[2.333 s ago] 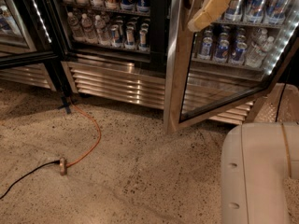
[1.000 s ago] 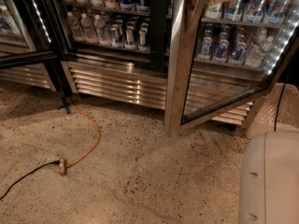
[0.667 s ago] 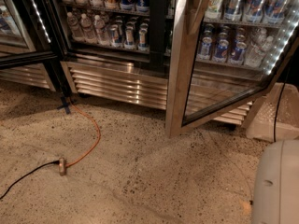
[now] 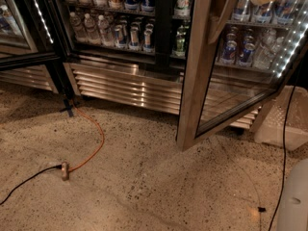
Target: Open right fridge door
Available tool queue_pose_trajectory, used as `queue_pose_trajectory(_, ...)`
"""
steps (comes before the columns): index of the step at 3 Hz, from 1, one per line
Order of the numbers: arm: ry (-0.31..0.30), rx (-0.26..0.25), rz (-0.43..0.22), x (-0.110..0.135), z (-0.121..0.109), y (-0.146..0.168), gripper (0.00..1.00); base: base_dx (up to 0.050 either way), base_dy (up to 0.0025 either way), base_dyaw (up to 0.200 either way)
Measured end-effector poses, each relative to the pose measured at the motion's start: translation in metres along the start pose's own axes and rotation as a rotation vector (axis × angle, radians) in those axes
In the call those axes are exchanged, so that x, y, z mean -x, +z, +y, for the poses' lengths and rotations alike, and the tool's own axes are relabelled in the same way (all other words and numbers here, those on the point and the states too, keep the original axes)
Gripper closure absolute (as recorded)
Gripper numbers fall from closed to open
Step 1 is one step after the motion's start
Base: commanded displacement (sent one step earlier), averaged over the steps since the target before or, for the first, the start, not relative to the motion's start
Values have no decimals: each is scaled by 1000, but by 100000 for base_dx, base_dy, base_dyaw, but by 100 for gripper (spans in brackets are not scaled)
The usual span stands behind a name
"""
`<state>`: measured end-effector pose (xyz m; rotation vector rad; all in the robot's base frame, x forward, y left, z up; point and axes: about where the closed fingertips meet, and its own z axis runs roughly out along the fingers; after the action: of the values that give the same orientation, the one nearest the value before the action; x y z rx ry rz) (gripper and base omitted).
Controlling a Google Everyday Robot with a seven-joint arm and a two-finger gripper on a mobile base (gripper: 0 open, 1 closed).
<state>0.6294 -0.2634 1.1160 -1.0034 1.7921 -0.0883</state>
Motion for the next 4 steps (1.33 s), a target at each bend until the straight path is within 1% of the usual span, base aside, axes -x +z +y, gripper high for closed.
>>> queue_pose_trajectory(1, -9, 96, -15, 0, 16, 19, 0, 0, 0, 0)
queue_pose_trajectory(2, -9, 96, -14, -1, 16, 17, 0, 0, 0, 0)
queue_pose_trajectory(3, 63, -51, 37, -25, -15, -13, 0, 0, 0, 0)
queue_pose_trajectory(4, 164, -324, 118, -62, -59, -84, 0, 0, 0, 0)
